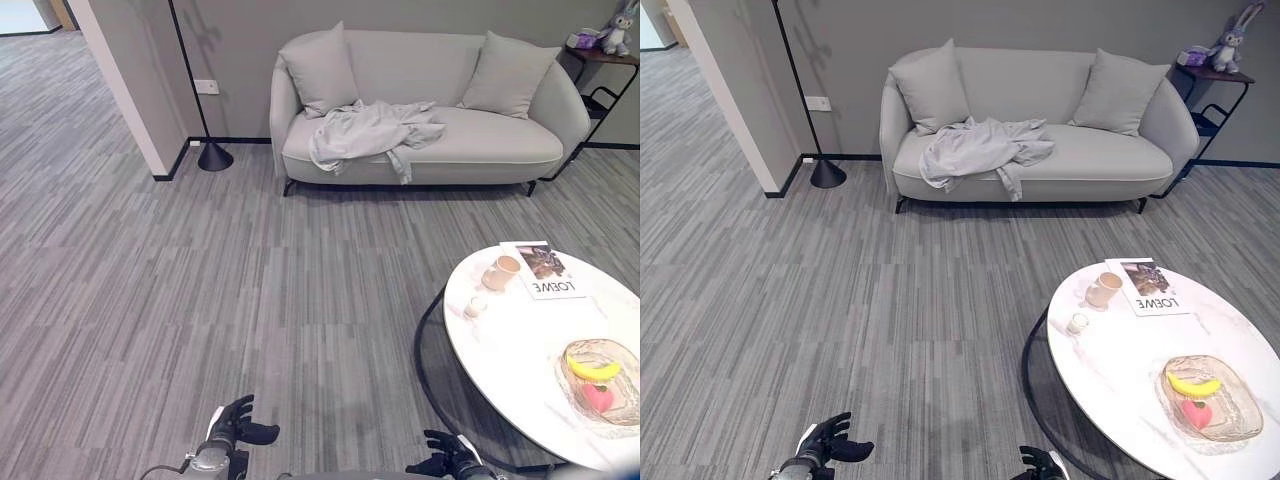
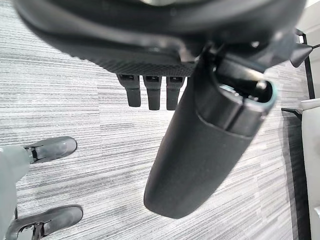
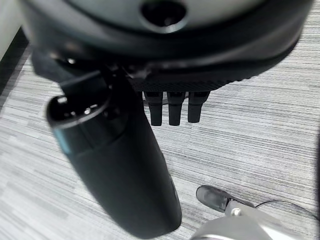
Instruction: Hang the clothes on the sofa on the clothes rack.
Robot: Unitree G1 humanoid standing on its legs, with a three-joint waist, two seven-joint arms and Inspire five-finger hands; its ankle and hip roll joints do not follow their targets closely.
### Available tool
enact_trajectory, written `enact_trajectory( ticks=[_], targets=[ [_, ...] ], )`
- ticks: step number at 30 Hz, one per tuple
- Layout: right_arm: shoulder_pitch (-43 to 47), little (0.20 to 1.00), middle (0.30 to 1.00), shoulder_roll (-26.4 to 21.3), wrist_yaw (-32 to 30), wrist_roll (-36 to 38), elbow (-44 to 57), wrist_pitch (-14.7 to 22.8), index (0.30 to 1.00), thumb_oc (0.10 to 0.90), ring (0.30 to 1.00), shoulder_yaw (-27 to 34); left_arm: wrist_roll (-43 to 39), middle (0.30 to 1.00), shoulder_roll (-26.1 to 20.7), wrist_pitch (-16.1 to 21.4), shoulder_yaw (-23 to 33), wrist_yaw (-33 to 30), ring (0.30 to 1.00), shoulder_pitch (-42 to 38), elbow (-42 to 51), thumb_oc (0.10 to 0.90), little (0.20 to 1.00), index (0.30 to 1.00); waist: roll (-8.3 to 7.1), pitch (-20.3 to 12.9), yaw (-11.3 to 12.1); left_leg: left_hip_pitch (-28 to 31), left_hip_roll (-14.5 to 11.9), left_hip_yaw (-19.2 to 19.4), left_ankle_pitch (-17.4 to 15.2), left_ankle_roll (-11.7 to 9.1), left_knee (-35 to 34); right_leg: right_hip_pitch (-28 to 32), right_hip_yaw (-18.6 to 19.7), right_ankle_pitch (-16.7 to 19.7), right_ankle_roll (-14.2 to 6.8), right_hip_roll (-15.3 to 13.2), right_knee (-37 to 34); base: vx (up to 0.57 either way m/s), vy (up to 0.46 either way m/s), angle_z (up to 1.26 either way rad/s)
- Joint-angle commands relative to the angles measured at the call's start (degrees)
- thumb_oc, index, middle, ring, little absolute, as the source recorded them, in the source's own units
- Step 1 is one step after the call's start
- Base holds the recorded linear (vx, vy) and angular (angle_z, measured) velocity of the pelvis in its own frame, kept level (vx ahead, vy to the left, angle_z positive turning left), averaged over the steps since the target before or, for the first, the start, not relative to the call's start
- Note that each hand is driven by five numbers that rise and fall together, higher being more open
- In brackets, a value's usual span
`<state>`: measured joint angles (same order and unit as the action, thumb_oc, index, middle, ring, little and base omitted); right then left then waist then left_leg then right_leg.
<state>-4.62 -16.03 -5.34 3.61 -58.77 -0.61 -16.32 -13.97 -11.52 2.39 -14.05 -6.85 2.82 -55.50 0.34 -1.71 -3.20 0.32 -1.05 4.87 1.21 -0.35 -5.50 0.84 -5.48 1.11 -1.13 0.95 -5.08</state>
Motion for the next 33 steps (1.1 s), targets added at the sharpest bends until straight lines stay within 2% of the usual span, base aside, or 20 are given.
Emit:
enact_trajectory(
  ticks=[1, 7, 15, 18, 23, 25, 30, 32, 33],
  targets=[
    [2.43, 0.900, 0.900, -2.19, -0.68, 1.31, -2.70, 1.69, 0.900, 0.800, 0.900, 0.39, -2.87, 0.900, 0.18, 3.49, -0.43, -0.45, 0.900, -3.07, 1.50, 0.800, 0.900, 0.900, -0.19, -0.03, 1.83, 2.52, -0.61, 0.14, -3.85, -4.63, 0.50, -1.38, 2.13, 2.09, -3.66, -3.90, 0.08, 0.02, 0.045, 0.02],
    [2.46, 0.900, 0.900, -1.42, -0.94, 1.66, -4.36, 1.93, 0.900, 0.800, 0.900, 0.36, -2.92, 0.900, 0.05, 3.49, 0.29, -0.29, 0.900, -2.27, 0.35, 0.800, 0.900, 0.900, -0.53, 0.05, 2.90, 2.85, -0.48, 0.40, -3.91, -4.91, 0.50, -1.02, 1.84, 2.37, -3.76, -4.03, 0.08, 0.00, -0.007, 0.00],
    [2.19, 0.900, 0.900, -1.03, -1.65, 2.04, -3.42, 2.20, 0.900, 0.800, 0.900, 0.56, -2.11, 0.900, -0.52, 3.79, 0.88, -0.69, 0.900, -3.25, -0.05, 0.800, 0.900, 0.900, -0.67, -0.14, 2.21, 2.79, -0.83, 0.53, -2.95, -4.93, 0.50, -1.16, 1.86, 2.45, -3.03, -3.59, 0.08, 0.00, -0.043, 0.00],
    [1.31, 0.900, 0.900, -0.99, -2.00, 3.45, -2.47, 2.50, 0.900, 0.800, 0.900, 1.15, -8.07, 0.900, 0.36, 4.32, 3.43, -1.39, 0.900, -3.67, 2.51, 0.800, 0.900, 0.900, -0.86, 0.02, 2.08, 2.76, -1.05, -0.10, -2.35, -4.70, 0.50, -1.26, 2.02, 2.13, -2.71, -3.01, 0.08, 0.03, -0.093, -0.01],
    [-0.25, 0.900, 0.900, -1.73, -1.52, 4.35, 0.35, 2.44, 0.900, 0.800, 0.900, 1.62, -6.63, 0.900, -0.27, 3.97, 0.90, -0.60, 0.900, -4.25, 5.60, 0.800, 0.900, 0.900, -1.12, 0.41, -0.22, 2.20, -1.52, -0.33, -2.43, -4.03, 0.50, -1.84, 3.44, 2.03, -2.17, -2.09, 0.08, 0.02, -0.064, 0.00],
    [-1.13, 0.900, 0.900, -1.91, -1.08, 4.64, 1.65, 2.29, 0.900, 0.800, 0.900, 1.75, -5.45, 0.900, -0.20, 3.43, -0.40, 0.12, 0.900, -4.37, 5.03, 0.800, 0.900, 0.900, -0.58, 0.29, -2.11, 2.25, -1.72, -0.02, -3.27, -3.67, 0.50, -2.27, 4.12, 1.89, -1.94, -1.67, 0.08, 0.04, -0.039, 0.02],
    [-1.87, 0.900, 0.900, -1.86, -1.10, 4.91, 2.87, 2.09, 0.900, 0.800, 0.900, 1.88, -8.96, 0.900, 0.65, 3.21, 0.71, 0.14, 0.900, -4.04, 6.11, 0.800, 0.900, 0.900, -0.44, 0.58, -2.44, 3.48, -1.95, 0.33, -3.50, -3.54, 0.50, -1.94, 4.39, 2.41, -2.07, -1.15, 0.08, 0.05, -0.045, -0.02],
    [-2.28, 0.900, 0.900, -2.37, -0.54, 4.29, 4.69, 2.17, 0.900, 0.800, 0.900, 1.60, -6.95, 0.900, 0.02, 3.00, -0.20, 0.99, 0.900, -3.63, 6.17, 0.800, 0.900, 0.900, -0.22, 0.95, -2.71, 4.60, -2.33, 0.66, -2.50, -3.40, 0.50, -1.44, 4.93, 2.47, -1.90, -0.65, 0.08, 0.11, -0.066, -0.02],
    [-2.19, 0.900, 0.900, -2.76, -0.49, 4.47, 5.33, 2.17, 0.900, 0.800, 0.900, 1.71, -6.24, 0.900, -0.29, 2.84, -0.53, 1.26, 0.900, -3.36, 6.48, 0.800, 0.900, 0.900, 0.23, 1.38, -2.62, 5.14, -2.71, 0.74, -0.71, -3.34, 0.50, -1.16, 4.98, 2.14, -1.63, -0.21, 0.08, 0.06, -0.034, -0.05]
  ],
)
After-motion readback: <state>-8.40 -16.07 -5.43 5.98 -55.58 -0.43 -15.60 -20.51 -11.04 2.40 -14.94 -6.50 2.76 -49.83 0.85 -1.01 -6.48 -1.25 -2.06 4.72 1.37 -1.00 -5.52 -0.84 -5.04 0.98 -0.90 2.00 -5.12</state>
